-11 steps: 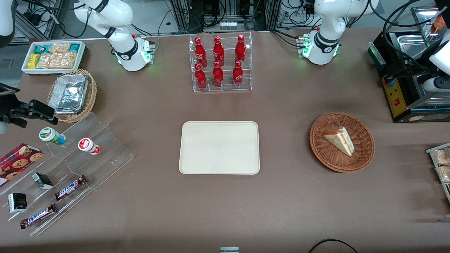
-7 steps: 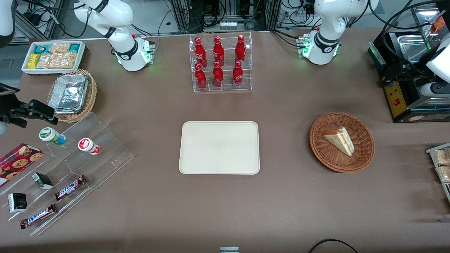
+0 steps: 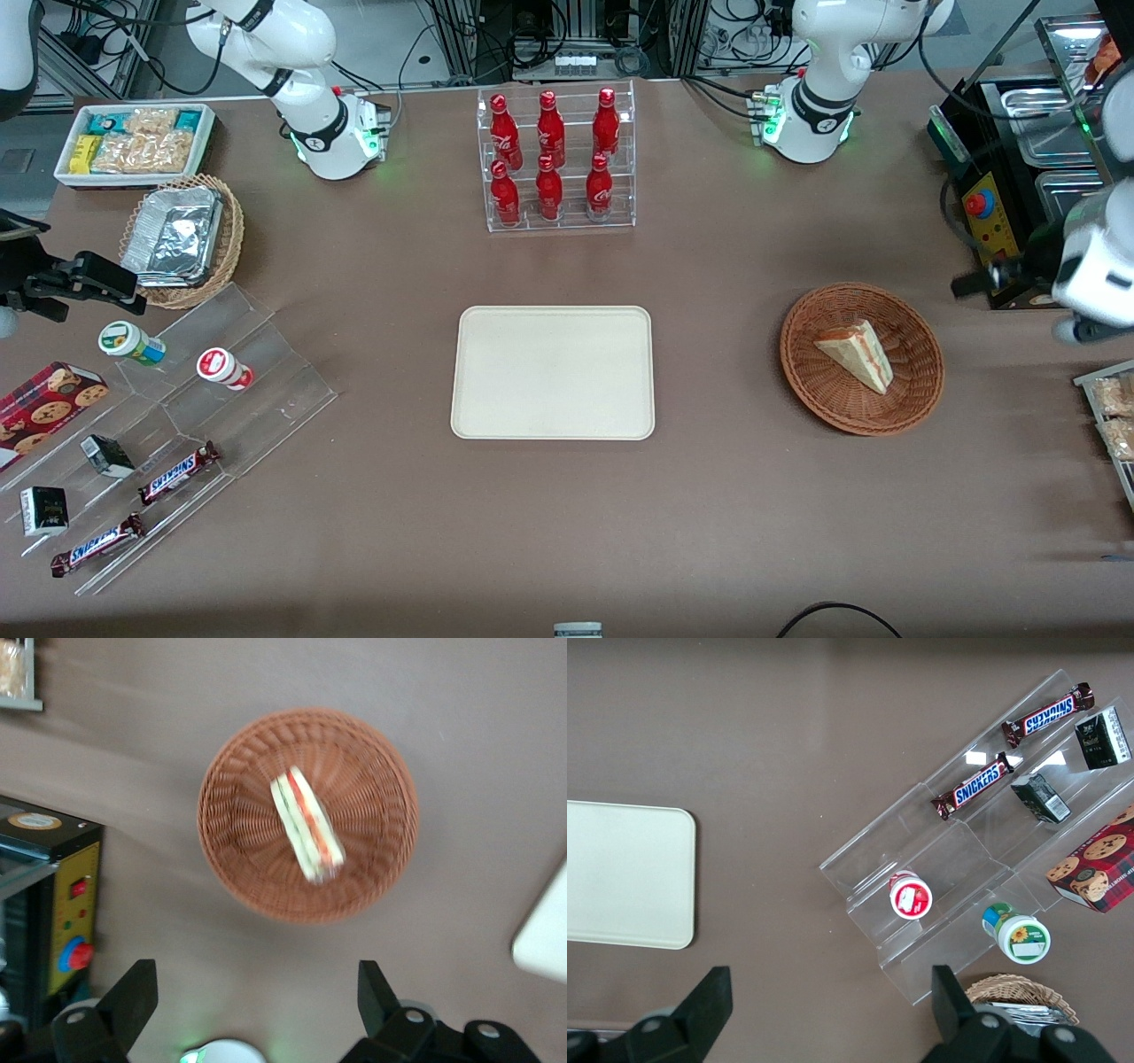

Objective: Place sandwich from basket to tray
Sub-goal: 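Move the left gripper over the sandwich in the wicker basket, then lower the left gripper and close it on the wrapped sandwich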

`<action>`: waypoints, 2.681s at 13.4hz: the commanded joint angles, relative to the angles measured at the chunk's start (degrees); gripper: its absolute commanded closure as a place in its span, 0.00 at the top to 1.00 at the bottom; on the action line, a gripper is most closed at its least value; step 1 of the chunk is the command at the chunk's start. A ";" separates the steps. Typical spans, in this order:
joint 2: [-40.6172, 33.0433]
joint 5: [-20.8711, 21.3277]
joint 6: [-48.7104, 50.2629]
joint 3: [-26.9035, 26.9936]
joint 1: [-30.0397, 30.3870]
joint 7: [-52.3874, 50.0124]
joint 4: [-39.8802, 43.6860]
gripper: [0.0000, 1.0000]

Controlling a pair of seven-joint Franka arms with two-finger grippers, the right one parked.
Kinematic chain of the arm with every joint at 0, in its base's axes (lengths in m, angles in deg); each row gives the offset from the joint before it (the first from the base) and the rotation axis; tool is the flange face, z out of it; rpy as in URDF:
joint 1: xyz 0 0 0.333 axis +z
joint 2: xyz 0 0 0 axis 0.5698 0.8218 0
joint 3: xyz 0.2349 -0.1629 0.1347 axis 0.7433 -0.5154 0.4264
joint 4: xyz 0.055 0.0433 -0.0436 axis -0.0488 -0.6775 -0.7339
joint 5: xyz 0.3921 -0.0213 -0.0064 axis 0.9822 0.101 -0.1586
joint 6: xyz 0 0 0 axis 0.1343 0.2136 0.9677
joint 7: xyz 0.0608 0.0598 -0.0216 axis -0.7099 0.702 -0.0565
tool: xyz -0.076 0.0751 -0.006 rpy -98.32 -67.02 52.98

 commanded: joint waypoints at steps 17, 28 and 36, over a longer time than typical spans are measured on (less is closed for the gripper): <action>6.24 -3.08 -45.68 -0.67 -2.54 -30.21 -33.06 1.00; 4.84 -1.94 -44.82 -0.49 -4.13 -34.61 -33.86 0.15; -0.35 2.90 -9.69 -1.11 -11.05 -25.84 -13.67 0.11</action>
